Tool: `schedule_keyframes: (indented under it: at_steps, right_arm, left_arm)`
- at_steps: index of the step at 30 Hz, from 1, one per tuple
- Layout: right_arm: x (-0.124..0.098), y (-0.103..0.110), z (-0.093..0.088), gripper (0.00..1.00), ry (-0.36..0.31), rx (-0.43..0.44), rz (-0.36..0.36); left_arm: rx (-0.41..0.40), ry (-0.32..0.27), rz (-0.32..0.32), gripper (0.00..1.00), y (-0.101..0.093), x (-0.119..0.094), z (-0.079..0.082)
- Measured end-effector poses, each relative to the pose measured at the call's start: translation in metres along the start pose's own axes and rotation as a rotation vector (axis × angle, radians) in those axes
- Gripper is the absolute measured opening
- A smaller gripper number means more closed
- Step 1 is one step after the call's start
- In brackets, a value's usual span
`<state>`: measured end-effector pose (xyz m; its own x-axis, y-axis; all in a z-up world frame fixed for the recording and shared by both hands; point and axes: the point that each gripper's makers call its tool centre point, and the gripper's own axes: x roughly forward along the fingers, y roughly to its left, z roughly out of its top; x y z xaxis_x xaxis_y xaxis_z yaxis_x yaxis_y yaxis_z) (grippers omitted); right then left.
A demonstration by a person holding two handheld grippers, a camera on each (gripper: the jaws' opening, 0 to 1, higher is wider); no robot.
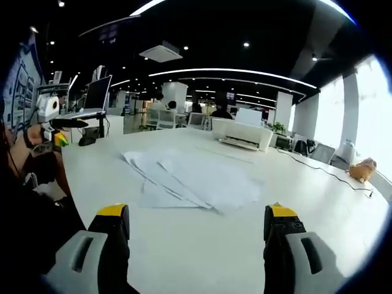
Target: Organize the stack of printing papers by aligning and flattening the scattered papers on the table
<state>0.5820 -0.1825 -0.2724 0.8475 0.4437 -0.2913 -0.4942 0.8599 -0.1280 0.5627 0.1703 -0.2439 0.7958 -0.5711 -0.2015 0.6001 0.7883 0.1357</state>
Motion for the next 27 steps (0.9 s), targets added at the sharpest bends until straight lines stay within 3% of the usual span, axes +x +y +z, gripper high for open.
schedule_keyframes:
  at_steps: [27]
  right_arm:
    - [0.041, -0.006, 0.013, 0.86, -0.01, -0.014, 0.03]
  left_arm:
    - [0.024, -0.028, -0.031, 0.94, -0.014, 0.002, 0.009]
